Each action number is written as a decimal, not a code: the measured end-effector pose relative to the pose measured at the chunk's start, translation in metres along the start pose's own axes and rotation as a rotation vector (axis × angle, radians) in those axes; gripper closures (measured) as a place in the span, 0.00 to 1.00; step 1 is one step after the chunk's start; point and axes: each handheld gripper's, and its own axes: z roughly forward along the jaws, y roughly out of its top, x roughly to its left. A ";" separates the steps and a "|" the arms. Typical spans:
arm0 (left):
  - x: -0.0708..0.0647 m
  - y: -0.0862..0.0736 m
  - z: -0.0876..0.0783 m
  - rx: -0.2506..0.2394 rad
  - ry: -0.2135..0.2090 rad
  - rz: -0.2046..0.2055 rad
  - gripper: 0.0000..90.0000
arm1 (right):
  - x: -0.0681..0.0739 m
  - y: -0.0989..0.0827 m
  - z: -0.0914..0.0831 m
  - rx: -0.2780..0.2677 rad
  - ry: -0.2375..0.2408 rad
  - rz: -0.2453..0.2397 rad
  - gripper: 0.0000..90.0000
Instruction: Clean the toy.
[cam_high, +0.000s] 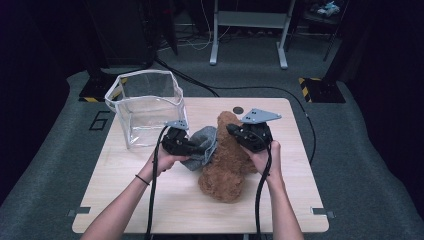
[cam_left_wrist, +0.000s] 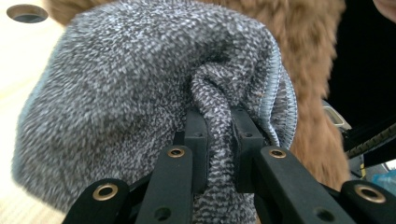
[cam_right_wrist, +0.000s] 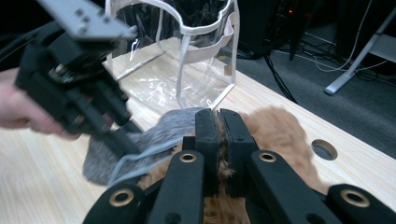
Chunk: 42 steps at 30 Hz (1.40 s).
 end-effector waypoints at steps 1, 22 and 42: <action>-0.001 -0.002 0.000 -0.002 0.000 0.001 0.89 | 0.000 0.001 0.000 -0.001 -0.006 0.006 0.97; -0.029 -0.059 -0.007 -0.060 -0.041 -0.016 0.89 | -0.002 0.009 0.002 -0.016 -0.059 0.062 0.97; -0.045 -0.082 -0.006 -0.025 -0.054 -0.013 0.89 | -0.009 0.011 0.000 -0.034 -0.113 0.107 0.97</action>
